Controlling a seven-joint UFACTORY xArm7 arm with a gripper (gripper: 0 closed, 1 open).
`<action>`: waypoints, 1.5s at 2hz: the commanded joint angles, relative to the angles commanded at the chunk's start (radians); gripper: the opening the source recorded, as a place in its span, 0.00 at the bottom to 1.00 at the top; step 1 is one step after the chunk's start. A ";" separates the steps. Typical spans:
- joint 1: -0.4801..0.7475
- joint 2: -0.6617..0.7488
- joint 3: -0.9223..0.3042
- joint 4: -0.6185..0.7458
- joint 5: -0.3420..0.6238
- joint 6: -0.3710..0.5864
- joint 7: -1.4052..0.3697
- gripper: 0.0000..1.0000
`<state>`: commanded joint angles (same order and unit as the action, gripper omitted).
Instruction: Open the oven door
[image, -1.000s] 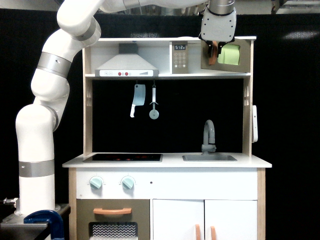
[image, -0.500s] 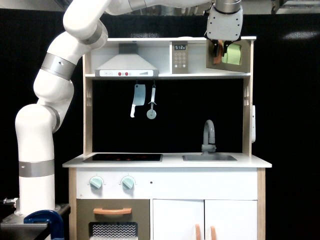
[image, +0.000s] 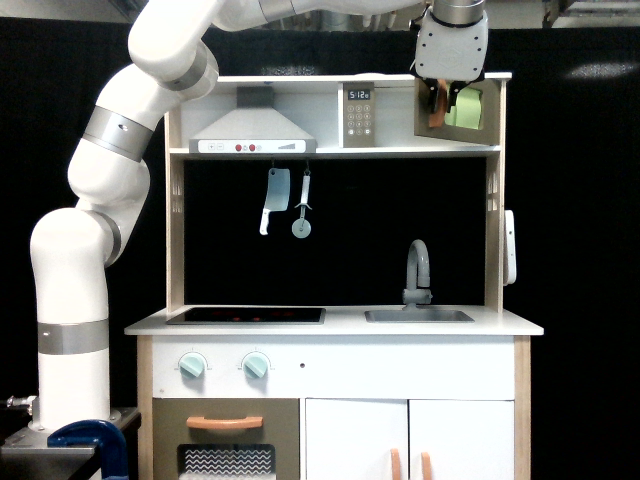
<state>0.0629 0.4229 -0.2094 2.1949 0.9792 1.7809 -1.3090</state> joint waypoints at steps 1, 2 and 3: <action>-0.021 -0.002 0.015 -0.007 -0.007 0.004 -0.010 1.00; -0.045 -0.077 0.028 -0.120 -0.031 -0.005 -0.057 1.00; -0.168 -0.283 -0.006 -0.413 -0.087 0.071 -0.241 1.00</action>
<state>-0.1055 0.1399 -0.2150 1.7815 0.8920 1.8523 -1.5498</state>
